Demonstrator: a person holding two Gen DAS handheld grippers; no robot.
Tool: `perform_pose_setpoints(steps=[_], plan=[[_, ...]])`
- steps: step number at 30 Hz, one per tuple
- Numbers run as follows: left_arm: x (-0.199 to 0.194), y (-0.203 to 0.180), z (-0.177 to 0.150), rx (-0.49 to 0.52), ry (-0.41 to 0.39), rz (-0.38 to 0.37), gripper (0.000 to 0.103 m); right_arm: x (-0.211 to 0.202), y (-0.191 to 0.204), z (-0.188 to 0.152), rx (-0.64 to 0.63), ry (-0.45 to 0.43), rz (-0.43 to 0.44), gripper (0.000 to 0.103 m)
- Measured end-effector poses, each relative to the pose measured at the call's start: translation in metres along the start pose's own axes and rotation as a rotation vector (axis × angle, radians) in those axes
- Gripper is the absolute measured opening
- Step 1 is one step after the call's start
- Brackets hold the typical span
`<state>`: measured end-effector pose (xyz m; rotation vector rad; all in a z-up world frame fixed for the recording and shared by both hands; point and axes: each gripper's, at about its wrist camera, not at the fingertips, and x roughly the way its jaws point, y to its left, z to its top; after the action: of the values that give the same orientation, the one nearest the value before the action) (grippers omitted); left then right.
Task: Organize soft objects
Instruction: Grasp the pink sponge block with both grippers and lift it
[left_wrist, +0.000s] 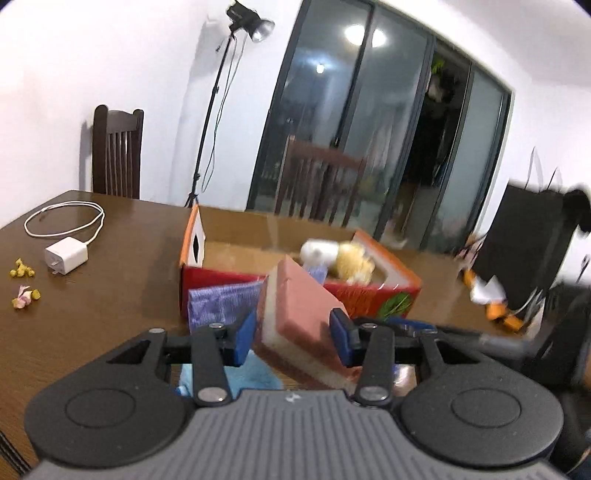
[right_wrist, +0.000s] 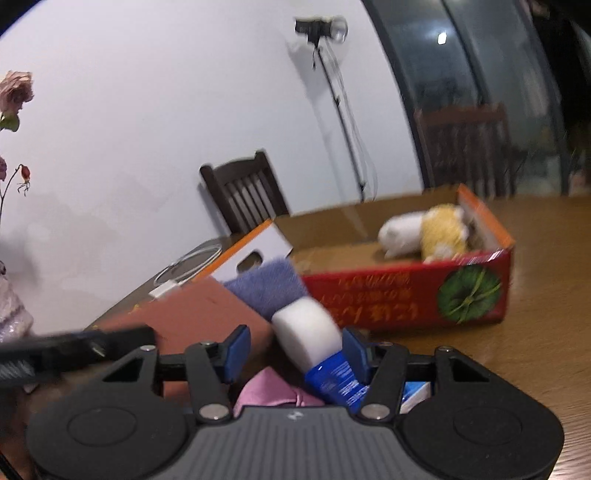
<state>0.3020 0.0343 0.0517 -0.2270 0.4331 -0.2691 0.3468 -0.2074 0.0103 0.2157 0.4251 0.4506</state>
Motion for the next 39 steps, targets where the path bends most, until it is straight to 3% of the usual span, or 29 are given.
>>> perform_pose_setpoints(steps=[2, 6, 9, 13, 14, 17, 20, 23, 27, 30, 32, 35, 39], plan=[[-0.019, 0.012, 0.002, -0.054, 0.024, -0.068, 0.044, -0.019, 0.008, -0.002, -0.021, -0.028, -0.01, 0.056], [-0.056, 0.04, -0.016, -0.186, 0.101, -0.285, 0.045, -0.062, 0.025, -0.008, -0.082, -0.044, 0.0, 0.056], [-0.066, 0.05, -0.047, -0.232, 0.191, -0.35, 0.045, -0.085, 0.037, -0.014, -0.113, -0.005, 0.04, 0.056], [-0.061, 0.053, -0.084, -0.214, 0.302, -0.317, 0.046, -0.093, 0.058, -0.034, -0.135, 0.065, 0.105, 0.056], [-0.061, 0.051, -0.089, -0.188, 0.297, -0.289, 0.048, -0.092, 0.063, -0.039, -0.146, 0.082, 0.11, 0.056], [-0.065, 0.047, -0.089, -0.093, 0.267, -0.08, 0.058, -0.082, 0.076, -0.055, -0.158, 0.142, 0.116, 0.056], [-0.087, 0.052, -0.083, -0.087, 0.196, -0.018, 0.059, -0.074, 0.082, -0.067, -0.178, 0.176, 0.098, 0.055], [-0.111, 0.051, -0.079, -0.086, 0.166, -0.075, 0.059, -0.07, 0.089, -0.074, -0.198, 0.198, 0.114, 0.054], [-0.116, 0.04, -0.093, -0.14, 0.228, -0.22, 0.058, -0.069, 0.088, -0.08, -0.146, 0.219, 0.128, 0.05], [-0.104, 0.032, -0.104, -0.153, 0.254, -0.177, 0.054, -0.08, 0.091, -0.081, -0.112, 0.261, 0.15, 0.044], [-0.107, 0.036, -0.105, -0.17, 0.211, -0.148, 0.055, -0.097, 0.097, -0.086, -0.137, 0.269, 0.179, 0.044], [-0.104, 0.049, -0.103, -0.239, 0.218, -0.178, 0.054, -0.115, 0.094, -0.092, -0.1, 0.264, 0.209, 0.044], [-0.104, 0.051, -0.103, -0.231, 0.227, -0.159, 0.055, -0.11, 0.086, -0.093, -0.029, 0.241, 0.187, 0.044]])
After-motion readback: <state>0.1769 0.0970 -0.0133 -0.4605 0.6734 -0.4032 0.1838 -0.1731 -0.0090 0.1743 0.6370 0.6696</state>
